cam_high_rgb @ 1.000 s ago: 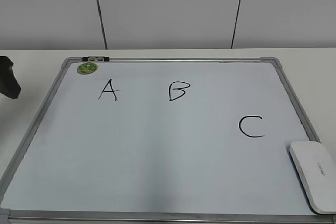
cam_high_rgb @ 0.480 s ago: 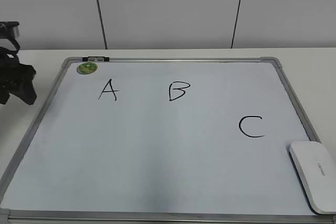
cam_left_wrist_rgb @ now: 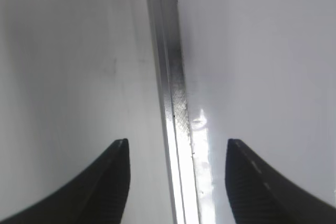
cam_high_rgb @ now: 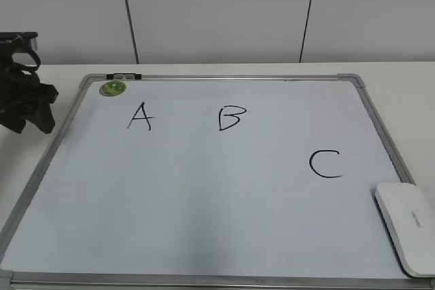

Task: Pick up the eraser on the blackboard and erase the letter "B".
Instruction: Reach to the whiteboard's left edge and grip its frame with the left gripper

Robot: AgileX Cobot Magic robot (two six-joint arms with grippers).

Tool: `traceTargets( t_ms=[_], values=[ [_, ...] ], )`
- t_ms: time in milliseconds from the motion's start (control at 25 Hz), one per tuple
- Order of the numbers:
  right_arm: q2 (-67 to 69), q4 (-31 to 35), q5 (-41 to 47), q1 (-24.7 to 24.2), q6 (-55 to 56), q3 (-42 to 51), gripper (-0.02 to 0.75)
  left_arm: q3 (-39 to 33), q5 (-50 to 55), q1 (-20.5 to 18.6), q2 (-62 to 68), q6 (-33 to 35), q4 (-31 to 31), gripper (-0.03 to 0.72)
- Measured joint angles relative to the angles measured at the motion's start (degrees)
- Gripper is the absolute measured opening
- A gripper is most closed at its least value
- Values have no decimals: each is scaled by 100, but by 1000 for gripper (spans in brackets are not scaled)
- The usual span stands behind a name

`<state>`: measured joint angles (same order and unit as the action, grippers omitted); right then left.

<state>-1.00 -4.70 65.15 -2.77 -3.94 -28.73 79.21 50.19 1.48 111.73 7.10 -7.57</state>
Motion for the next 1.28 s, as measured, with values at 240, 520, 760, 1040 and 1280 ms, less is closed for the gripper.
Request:
traceTargets(
  t_ms=[240,520,760,1040,1280],
  values=[
    [0,0,0,0,0,0,591,12,-2,0,227,0,0,410],
    [0,0,0,0,0,0,591,34,-165,0,416,0,0,356],
    [0,0,0,0,0,0,591,34,-178,0,624,0,0,305],
    [0,0,0,0,0,0,591,47,-186,-12,705,0,0,274],
    [0,0,0,0,0,0,591,47,-152,-143,705,114,-35,268]
  ],
)
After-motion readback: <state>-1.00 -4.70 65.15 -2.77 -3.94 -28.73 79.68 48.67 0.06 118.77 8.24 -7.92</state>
